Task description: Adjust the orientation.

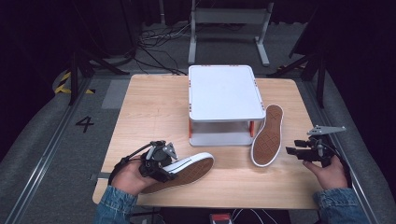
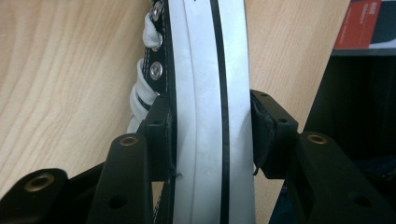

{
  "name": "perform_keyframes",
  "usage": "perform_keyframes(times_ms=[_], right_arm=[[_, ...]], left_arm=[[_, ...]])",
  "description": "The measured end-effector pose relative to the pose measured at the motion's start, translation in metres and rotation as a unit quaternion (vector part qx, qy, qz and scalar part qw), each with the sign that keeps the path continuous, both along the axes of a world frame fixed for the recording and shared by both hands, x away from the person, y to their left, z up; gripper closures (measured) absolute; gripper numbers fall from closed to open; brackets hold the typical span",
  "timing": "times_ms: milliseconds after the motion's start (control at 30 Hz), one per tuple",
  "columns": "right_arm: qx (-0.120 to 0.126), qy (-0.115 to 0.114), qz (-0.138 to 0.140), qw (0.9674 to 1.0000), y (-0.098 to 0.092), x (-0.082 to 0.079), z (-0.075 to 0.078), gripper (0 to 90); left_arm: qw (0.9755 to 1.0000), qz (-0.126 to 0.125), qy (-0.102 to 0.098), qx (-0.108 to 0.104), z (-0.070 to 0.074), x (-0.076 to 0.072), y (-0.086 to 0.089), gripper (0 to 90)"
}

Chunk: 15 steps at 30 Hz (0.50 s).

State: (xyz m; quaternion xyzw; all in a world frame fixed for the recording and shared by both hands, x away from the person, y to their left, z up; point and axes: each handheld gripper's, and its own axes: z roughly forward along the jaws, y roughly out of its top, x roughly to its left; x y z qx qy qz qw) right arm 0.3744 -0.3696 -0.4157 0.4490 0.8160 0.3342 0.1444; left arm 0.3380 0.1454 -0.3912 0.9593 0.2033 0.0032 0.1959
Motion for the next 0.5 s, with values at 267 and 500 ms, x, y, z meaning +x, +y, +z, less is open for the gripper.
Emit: perform_keyframes(times_ms=[267,500], right_arm=[[-0.001,0.001,0.005,1.0000,0.003,0.003,-0.001,46.8],[-0.001,0.002,0.003,1.0000,0.003,0.003,-0.001,46.8]], left_arm=[[0.9958,0.070,-0.020,-0.056,0.023,-0.001,0.033,57.2],[0.9851,0.157,-0.031,-0.064,0.025,0.019,0.052,57.0]])
